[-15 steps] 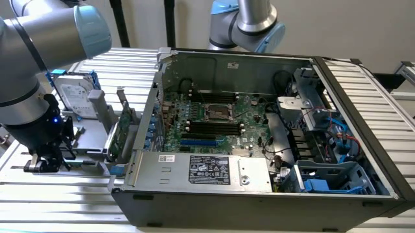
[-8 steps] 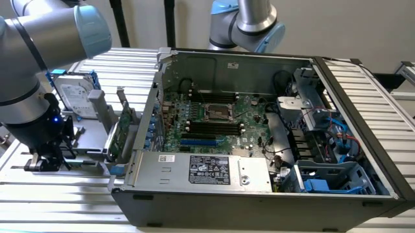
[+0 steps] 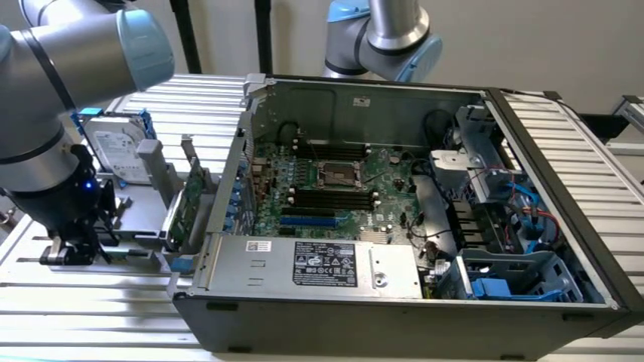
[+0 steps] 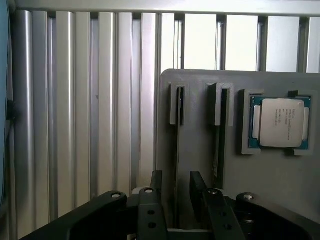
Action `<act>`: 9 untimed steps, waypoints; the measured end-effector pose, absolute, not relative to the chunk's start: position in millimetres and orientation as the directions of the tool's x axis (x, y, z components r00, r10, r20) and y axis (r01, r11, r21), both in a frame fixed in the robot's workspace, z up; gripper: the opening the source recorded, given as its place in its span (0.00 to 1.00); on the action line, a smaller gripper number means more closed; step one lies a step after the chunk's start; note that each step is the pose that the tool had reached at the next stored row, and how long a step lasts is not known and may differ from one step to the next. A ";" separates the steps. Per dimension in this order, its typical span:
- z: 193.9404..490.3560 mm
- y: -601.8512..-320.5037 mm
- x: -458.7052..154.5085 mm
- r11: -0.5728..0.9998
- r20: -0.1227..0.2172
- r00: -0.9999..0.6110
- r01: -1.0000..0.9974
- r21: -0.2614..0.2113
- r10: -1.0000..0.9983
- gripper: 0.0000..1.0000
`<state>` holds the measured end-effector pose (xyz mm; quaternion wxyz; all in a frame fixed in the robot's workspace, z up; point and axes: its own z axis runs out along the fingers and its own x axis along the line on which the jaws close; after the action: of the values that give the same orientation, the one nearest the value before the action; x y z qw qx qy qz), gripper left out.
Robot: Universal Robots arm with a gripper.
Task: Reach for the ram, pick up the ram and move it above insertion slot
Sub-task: 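Pick up the ram and move it above insertion slot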
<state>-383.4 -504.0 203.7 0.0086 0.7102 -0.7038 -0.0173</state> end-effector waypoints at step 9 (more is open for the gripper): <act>198.7 -503.4 -384.3 -0.013 -0.012 0.013 -0.999 0.037 -1.000 0.36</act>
<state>-384.3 -503.4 198.7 0.0087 0.7116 -0.7023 -0.0173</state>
